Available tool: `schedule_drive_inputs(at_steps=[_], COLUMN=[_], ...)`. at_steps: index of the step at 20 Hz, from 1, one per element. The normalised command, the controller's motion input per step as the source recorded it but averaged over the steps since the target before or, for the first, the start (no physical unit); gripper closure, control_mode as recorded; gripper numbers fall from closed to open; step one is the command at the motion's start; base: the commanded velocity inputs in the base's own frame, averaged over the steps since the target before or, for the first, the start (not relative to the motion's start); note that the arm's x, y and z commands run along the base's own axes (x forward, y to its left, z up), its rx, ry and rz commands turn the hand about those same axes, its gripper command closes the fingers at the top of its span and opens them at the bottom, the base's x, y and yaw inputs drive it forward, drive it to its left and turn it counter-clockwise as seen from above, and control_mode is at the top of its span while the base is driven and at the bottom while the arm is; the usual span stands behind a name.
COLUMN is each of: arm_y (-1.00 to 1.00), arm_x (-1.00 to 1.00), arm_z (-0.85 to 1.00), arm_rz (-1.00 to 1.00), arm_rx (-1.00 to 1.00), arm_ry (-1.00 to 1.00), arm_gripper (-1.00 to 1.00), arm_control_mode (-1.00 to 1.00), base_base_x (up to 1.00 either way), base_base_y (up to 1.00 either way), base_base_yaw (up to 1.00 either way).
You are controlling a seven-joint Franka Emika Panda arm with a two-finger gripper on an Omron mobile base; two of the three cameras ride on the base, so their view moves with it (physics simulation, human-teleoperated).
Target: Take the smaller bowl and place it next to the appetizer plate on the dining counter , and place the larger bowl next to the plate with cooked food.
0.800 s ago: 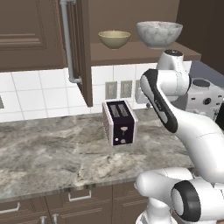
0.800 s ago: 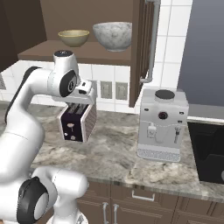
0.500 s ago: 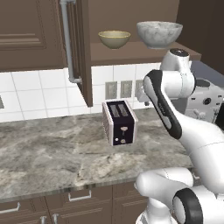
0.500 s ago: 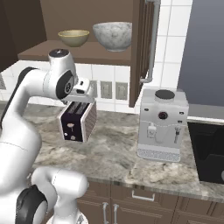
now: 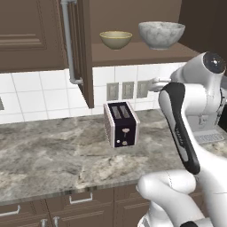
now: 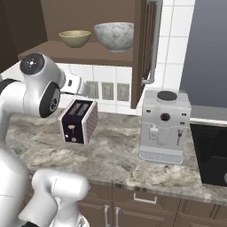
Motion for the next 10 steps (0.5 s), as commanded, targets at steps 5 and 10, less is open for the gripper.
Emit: schedule_drive_inputs(at_steps=[5,10], arm_y=[0.00,-0.05], arm_x=[-0.13,-0.16], arm_z=[0.54,0.57], arm_rz=[-0.10,-0.10], arm_rx=[0.21,0.19], arm_ry=[-0.23,-0.16], arm_gripper=[-1.00,-1.00], arm_control_mode=[-1.00,-1.00], base_base_x=[0.00,0.00], base_base_y=[0.00,0.00], base_base_yaw=[0.00,0.00])
